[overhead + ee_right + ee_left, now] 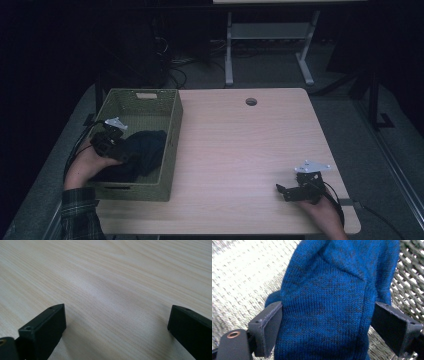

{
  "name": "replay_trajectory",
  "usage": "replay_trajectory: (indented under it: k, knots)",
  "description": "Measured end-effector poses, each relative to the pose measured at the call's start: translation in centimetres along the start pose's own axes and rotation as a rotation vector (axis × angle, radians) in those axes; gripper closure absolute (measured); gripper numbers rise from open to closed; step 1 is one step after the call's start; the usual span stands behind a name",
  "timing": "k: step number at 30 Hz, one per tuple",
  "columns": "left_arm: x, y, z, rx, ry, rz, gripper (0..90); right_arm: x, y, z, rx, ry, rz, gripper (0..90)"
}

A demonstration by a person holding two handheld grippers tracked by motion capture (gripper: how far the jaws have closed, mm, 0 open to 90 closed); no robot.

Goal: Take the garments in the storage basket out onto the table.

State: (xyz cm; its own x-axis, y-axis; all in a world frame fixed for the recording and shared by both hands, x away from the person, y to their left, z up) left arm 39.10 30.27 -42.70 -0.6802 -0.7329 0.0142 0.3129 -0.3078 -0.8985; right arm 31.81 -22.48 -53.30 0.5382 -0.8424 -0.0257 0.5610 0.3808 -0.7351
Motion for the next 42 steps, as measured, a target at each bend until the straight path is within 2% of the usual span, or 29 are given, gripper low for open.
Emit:
replay_trajectory:
  k: [6,9,11,12,14,17,19,23,25,28,31,36,42]
  knots:
    - [0.1,0.9,-0.2,-0.036,-0.016,-0.025,15.0,0.0,0.0,0.0,0.000,0.001,0.000,1.4]
    - [0.1,1.0,-0.3,-0.045,-0.031,-0.048,21.3,0.0,0.0,0.0,0.000,0.001,0.000,1.4]
    - [0.3,1.0,-0.4,-0.049,-0.055,-0.079,31.0,0.0,0.0,0.0,0.000,0.000,0.000,1.4]
    - [0.3,1.0,-0.4,-0.055,-0.050,-0.089,34.2,0.0,0.0,0.0,0.000,0.000,0.000,1.4]
    - [0.5,0.9,-0.4,-0.060,-0.037,-0.114,48.4,0.0,0.0,0.0,0.000,0.000,0.000,1.4]
    - [0.5,0.9,-0.2,-0.062,-0.029,-0.117,59.6,0.0,0.0,0.0,0.000,0.001,0.000,1.4]
    - [0.5,0.7,-0.1,-0.066,-0.014,-0.112,63.5,0.0,0.0,0.0,0.000,0.001,0.000,1.4]
    - [0.4,0.2,0.4,-0.061,-0.008,-0.107,65.1,0.0,0.0,0.0,0.000,0.001,0.000,1.5]
    - [0.2,0.0,0.5,-0.057,-0.040,-0.114,65.6,0.0,0.0,0.0,0.001,0.001,0.000,1.5]
    - [0.2,-0.4,0.7,-0.070,-0.036,-0.109,66.1,0.0,0.0,0.0,0.000,0.001,0.000,1.5]
    - [0.3,-0.9,0.9,-0.061,-0.031,-0.108,66.0,0.0,0.0,0.0,0.001,0.000,0.000,1.5]
    - [0.1,-1.7,1.1,-0.039,-0.052,-0.113,66.1,0.0,0.0,0.0,0.000,0.001,-0.001,1.5]
    - [0.2,-2.9,1.5,-0.031,-0.040,-0.109,67.0,0.0,0.0,0.0,-0.002,0.004,0.000,1.4]
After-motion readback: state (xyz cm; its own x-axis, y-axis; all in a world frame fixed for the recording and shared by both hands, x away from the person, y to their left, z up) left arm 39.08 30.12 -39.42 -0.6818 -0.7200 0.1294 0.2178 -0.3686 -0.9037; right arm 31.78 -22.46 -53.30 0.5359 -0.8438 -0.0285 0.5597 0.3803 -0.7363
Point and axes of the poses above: each handheld gripper's, and its own axes: y roughly forward along the jaws, z roughly out of its top, x roughly to its right, the point moved 7 cm from there along y, roughly forward along the jaws, and after that the axes turned 2 degrees about -x, right-handed, at the moved point
